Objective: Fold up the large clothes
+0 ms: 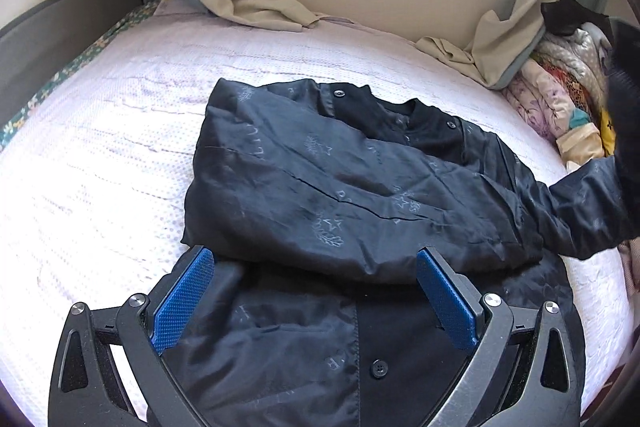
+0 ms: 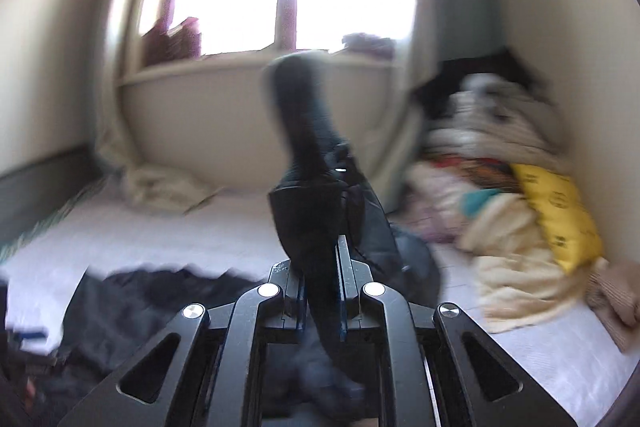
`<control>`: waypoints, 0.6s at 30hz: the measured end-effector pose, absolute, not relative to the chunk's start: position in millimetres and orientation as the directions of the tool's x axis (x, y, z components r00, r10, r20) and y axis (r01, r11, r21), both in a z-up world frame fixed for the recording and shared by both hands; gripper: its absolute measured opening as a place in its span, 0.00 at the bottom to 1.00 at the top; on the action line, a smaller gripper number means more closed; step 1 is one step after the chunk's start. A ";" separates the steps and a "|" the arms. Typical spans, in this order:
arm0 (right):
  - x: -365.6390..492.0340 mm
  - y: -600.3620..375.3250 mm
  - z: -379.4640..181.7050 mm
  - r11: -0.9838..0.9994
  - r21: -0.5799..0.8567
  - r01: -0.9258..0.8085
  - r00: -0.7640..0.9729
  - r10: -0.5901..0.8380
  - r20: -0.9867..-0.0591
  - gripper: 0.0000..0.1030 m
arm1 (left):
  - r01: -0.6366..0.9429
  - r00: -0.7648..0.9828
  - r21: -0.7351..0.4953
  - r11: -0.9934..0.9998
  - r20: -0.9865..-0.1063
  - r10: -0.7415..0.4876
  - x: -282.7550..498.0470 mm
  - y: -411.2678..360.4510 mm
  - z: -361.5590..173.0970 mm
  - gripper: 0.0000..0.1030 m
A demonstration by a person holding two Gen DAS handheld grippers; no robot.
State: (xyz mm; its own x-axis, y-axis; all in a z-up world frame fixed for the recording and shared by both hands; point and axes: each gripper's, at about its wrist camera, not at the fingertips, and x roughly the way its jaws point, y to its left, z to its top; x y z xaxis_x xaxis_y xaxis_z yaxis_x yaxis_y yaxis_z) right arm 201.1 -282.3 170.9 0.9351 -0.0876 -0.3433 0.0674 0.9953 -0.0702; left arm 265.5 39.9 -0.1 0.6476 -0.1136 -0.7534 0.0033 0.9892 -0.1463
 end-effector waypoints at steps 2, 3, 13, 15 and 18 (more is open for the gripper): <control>212.3 -254.1 150.3 0.992 -0.126 0.005 0.916 -0.055 -0.398 0.07 | -0.001 0.640 -0.169 0.986 -0.757 -0.130 267.2 43.0 -0.9 0.99; 220.4 -237.3 134.5 0.987 -0.155 -0.034 0.897 -0.039 -0.440 0.07 | 0.000 0.638 -0.180 0.984 -0.758 -0.138 266.6 44.0 -1.3 0.99; 251.0 -164.6 27.3 0.939 -0.273 -0.208 0.747 -0.027 -0.664 0.06 | 0.014 0.607 -0.303 0.953 -0.755 -0.249 272.0 56.0 1.6 0.99; 253.0 -158.8 11.6 0.935 -0.266 -0.236 0.713 -0.020 -0.701 0.07 | 0.019 0.596 -0.328 0.944 -0.755 -0.274 274.6 59.4 1.1 0.99; 251.3 -155.1 9.7 0.932 -0.240 -0.271 0.674 0.006 -0.738 0.23 | 0.017 0.571 -0.380 0.925 -0.756 -0.321 279.0 64.2 -2.0 0.99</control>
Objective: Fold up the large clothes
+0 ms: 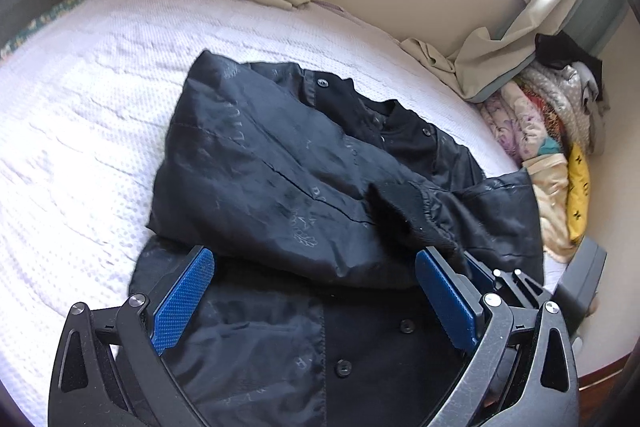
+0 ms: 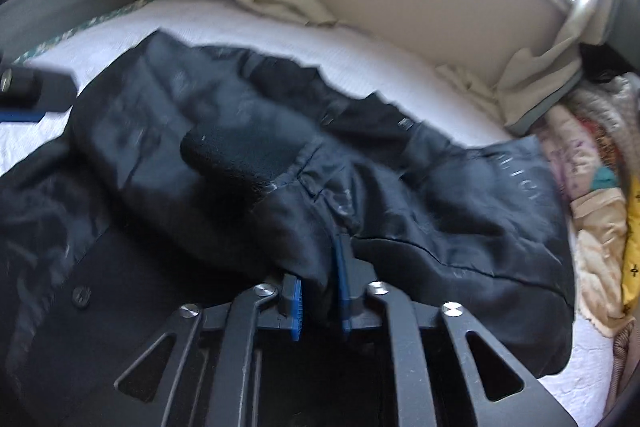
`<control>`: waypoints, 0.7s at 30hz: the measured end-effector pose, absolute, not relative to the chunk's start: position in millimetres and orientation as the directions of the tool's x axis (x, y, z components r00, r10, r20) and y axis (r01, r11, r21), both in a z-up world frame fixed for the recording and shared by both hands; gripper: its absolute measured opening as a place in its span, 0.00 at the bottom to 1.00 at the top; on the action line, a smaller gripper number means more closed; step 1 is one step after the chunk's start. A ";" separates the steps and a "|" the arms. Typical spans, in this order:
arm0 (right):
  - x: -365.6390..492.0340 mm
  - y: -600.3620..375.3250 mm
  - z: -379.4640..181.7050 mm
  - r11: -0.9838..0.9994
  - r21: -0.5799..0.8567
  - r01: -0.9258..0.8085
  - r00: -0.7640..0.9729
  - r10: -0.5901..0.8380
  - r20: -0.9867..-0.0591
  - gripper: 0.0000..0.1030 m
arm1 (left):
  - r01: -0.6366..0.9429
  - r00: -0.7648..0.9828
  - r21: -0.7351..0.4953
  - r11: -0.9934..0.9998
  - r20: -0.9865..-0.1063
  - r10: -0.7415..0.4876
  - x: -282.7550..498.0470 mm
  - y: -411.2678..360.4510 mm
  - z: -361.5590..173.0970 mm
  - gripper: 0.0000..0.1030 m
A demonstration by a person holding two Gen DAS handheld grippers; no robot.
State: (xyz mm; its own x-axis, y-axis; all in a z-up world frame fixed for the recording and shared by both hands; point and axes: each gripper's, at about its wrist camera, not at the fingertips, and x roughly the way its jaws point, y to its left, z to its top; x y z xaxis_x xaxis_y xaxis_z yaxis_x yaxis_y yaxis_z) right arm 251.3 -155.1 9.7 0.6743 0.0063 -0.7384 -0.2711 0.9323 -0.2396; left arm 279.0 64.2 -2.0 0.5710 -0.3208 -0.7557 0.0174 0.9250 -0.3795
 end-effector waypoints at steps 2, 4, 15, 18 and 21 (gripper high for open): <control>244.2 -161.4 24.2 0.941 -0.168 -0.294 0.648 0.067 -0.759 0.49 | 0.009 0.552 -0.420 0.908 -0.755 -0.354 281.7 67.7 -5.1 0.99; 234.9 -169.3 38.4 0.951 -0.089 -0.295 0.643 0.129 -0.755 0.71 | 0.010 0.540 -0.451 0.892 -0.749 -0.384 283.5 69.3 -5.6 0.99; 206.7 -232.4 26.5 0.958 0.207 -0.200 0.401 0.273 -0.874 0.72 | 0.087 0.462 -0.546 0.833 -0.719 -0.520 290.8 50.9 -16.0 0.81; 213.3 -237.7 -1.8 0.961 0.221 -0.167 0.321 0.265 -0.909 0.72 | 0.093 0.429 -0.570 0.816 -0.717 -0.550 299.0 41.7 -23.9 0.74; 215.4 -238.6 -11.5 0.965 0.208 -0.157 0.305 0.247 -0.920 0.72 | 0.085 0.393 -0.589 0.804 -0.722 -0.570 312.2 33.1 -34.1 0.72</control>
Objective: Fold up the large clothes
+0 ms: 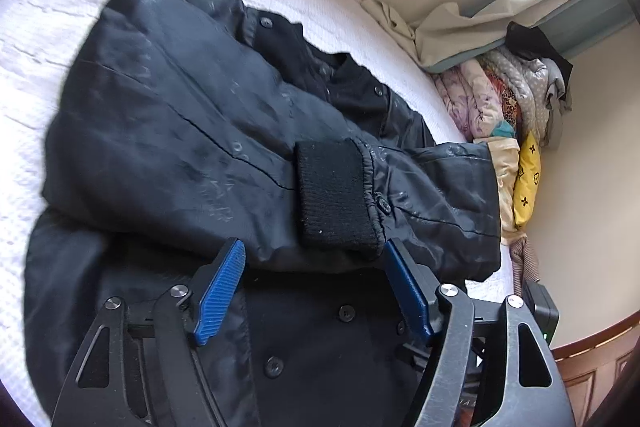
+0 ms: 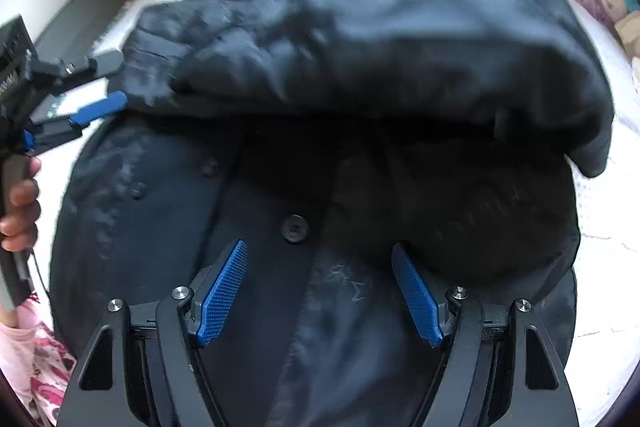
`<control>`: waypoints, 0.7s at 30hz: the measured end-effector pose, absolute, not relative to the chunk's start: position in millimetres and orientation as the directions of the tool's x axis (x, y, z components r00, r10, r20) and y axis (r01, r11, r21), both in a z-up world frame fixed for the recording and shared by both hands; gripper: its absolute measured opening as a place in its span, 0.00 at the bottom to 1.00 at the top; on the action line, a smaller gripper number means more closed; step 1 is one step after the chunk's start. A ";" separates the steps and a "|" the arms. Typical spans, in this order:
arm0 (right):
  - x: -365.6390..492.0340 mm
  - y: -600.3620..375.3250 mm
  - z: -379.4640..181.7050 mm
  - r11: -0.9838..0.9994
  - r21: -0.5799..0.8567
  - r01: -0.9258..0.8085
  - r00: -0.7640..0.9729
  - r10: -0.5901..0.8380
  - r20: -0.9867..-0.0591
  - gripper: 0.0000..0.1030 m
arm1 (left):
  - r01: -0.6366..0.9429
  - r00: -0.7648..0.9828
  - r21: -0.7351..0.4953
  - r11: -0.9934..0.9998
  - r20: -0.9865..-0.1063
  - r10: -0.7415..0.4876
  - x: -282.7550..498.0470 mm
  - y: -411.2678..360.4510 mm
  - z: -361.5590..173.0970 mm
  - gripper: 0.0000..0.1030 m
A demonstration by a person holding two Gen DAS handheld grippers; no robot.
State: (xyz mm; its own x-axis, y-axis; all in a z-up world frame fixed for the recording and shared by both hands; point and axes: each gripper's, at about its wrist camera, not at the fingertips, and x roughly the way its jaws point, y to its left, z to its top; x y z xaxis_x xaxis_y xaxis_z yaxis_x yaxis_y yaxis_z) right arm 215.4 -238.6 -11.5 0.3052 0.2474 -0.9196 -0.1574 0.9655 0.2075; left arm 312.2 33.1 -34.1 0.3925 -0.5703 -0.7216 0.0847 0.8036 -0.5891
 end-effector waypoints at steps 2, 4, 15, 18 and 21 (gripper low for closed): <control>215.8 -237.2 -10.9 0.966 0.201 -0.164 0.307 0.244 -0.920 0.72 | 0.074 0.381 -0.609 0.790 -0.715 -0.587 321.6 29.1 -36.9 0.71; 215.9 -234.5 -11.5 0.967 0.192 -0.168 0.305 0.236 -0.923 0.72 | 0.068 0.377 -0.606 0.793 -0.720 -0.583 333.3 22.7 -37.9 0.71; 219.5 -220.0 -15.9 0.971 0.154 -0.182 0.296 0.204 -0.933 0.75 | 0.057 0.326 -0.636 0.770 -0.717 -0.616 355.0 3.5 -53.3 0.06; 219.1 -217.1 -15.1 0.971 0.146 -0.187 0.300 0.198 -0.933 0.75 | 0.080 0.401 -0.590 0.803 -0.719 -0.568 346.0 16.9 -30.9 0.06; 219.5 -213.0 -14.5 0.972 0.134 -0.193 0.305 0.189 -0.933 0.75 | 0.094 0.481 -0.526 0.845 -0.719 -0.501 338.9 39.6 -7.8 0.06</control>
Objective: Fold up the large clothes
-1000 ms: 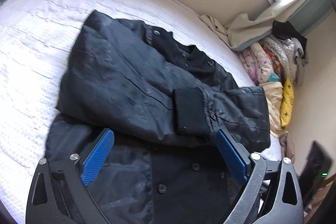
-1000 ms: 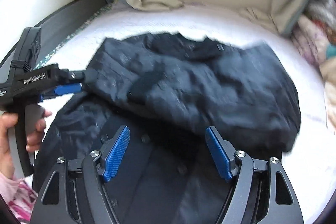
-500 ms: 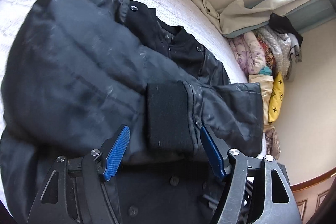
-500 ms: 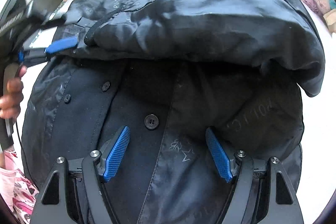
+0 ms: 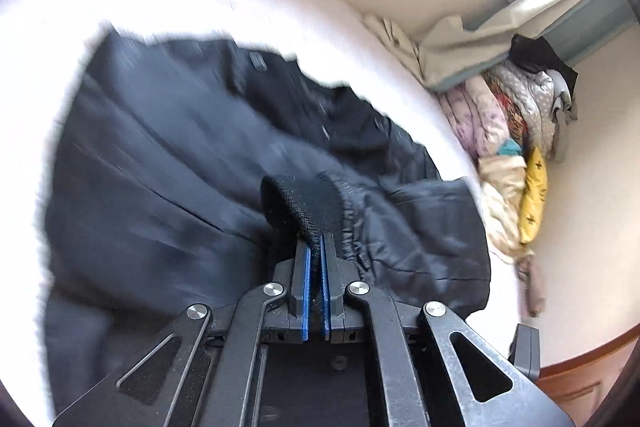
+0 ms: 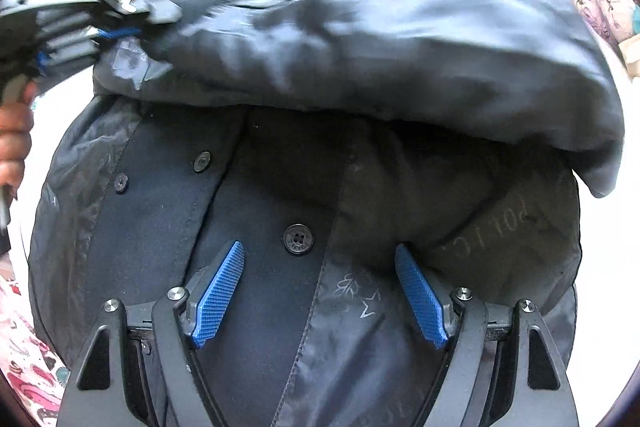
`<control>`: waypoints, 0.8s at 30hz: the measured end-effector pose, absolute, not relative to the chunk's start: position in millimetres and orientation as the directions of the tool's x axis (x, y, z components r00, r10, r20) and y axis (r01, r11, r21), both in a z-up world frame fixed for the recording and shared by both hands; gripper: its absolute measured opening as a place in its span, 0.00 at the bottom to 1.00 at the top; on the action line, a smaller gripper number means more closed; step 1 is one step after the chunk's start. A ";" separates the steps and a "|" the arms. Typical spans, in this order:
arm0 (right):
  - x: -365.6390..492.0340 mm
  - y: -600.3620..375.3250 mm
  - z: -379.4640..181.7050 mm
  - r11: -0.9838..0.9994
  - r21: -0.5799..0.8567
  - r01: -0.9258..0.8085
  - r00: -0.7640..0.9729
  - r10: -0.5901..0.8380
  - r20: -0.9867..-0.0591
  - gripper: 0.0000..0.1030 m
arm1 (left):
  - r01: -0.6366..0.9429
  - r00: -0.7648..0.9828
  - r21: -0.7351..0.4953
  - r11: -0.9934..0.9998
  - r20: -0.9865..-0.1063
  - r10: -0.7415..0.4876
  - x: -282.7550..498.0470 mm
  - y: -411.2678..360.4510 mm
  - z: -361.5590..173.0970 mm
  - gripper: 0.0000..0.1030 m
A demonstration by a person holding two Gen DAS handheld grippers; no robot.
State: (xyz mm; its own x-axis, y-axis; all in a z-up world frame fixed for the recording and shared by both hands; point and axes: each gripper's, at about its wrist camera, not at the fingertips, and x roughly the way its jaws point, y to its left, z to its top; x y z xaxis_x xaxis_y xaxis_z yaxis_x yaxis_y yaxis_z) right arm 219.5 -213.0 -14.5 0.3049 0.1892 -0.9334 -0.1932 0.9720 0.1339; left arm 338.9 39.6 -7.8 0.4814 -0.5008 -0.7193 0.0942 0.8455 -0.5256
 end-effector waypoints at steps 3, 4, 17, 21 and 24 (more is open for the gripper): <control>216.3 -206.1 -10.7 0.971 0.124 -0.206 0.310 0.185 -0.932 0.75 | 0.095 0.529 -0.436 0.895 -0.739 -0.416 326.8 61.0 4.5 0.06; 216.0 -204.3 -9.8 0.970 0.123 -0.211 0.312 0.186 -0.932 0.75 | 0.091 0.535 -0.421 0.902 -0.744 -0.401 320.7 67.4 5.1 0.06; 218.1 -224.5 7.2 0.960 0.195 -0.203 0.337 0.255 -0.906 0.73 | -0.035 0.477 -0.340 0.940 -0.832 -0.283 298.2 95.5 -45.4 0.07; 218.5 -241.9 14.0 0.964 0.210 -0.164 0.356 0.257 -0.899 0.72 | -0.013 0.455 -0.330 0.944 -0.842 -0.288 292.5 82.2 -50.4 0.07; 218.7 -257.9 17.5 0.961 0.244 -0.133 0.368 0.276 -0.888 0.71 | 0.005 0.468 -0.297 0.955 -0.843 -0.264 291.7 77.4 -43.3 0.07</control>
State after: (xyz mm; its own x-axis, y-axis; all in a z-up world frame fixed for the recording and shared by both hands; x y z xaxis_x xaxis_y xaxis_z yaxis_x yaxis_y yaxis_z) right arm 218.7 -257.9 17.5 0.3677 0.2764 -0.8879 -0.1333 0.9606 0.2438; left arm 291.7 77.4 -43.3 0.4679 -0.2644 -0.8433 0.0051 0.9550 -0.2966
